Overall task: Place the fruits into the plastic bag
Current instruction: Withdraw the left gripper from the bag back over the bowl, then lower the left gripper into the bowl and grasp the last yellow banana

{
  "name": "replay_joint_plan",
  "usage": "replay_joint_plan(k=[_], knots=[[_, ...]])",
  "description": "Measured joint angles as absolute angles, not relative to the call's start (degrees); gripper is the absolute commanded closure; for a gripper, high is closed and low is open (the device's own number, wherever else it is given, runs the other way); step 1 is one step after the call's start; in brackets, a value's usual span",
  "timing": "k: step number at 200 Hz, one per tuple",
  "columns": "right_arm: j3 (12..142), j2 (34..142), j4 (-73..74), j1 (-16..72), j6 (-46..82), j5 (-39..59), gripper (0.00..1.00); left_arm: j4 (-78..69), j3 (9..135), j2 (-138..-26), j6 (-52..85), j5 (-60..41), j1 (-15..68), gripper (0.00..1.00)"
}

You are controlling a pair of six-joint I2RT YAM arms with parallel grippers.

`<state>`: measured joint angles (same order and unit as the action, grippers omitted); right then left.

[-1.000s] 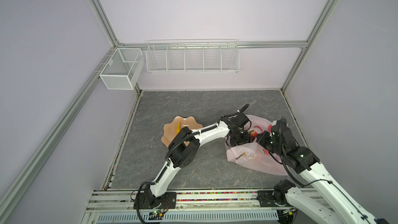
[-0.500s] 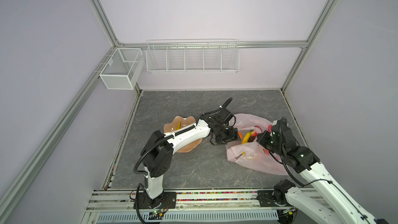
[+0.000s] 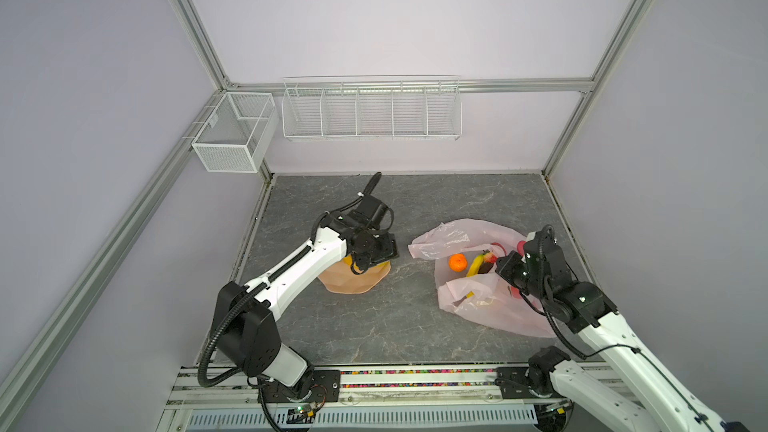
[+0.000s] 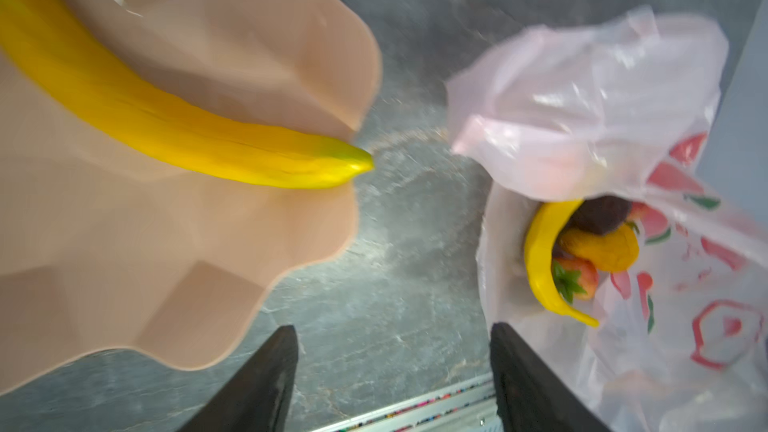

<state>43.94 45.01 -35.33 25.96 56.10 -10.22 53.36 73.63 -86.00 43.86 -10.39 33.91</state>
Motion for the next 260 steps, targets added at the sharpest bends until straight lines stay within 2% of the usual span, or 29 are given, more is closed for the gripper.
replay_joint_plan(k=[40, 67, 104, 139, 197, 233, 260], knots=[[44.0, 45.5, -35.3, 26.0, 55.9, -10.2, 0.88, 47.7, 63.3, -81.8, 46.5, -12.6, 23.0, 0.44], [44.0, 45.5, -35.4, 26.0, 55.7, -10.2, 0.88, 40.4, 55.9, -81.6, 50.8, -15.5, 19.1, 0.46], [44.1, 45.5, -35.4, 25.9, 55.6, -10.2, 0.88, 30.1, 49.0, -82.1, 57.9, -18.1, 17.5, 0.46], [44.1, 45.5, -35.4, 25.7, 55.5, -10.0, 0.88, 19.0, 44.1, -84.5, 65.1, -19.5, 17.1, 0.4], [44.1, 45.5, -35.3, 25.4, 55.0, -9.5, 0.88, 6.6, 41.8, -89.6, 73.3, -19.9, 16.9, 0.4], [44.4, 45.6, -35.3, 25.1, 54.7, -9.4, 0.88, 3.6, 41.8, -91.3, 75.7, -19.7, 16.9, 0.52], [44.5, 45.6, -35.3, 25.0, 54.5, -9.3, 0.88, 3.3, 41.7, -91.8, 76.2, -19.9, 16.9, 0.65]])
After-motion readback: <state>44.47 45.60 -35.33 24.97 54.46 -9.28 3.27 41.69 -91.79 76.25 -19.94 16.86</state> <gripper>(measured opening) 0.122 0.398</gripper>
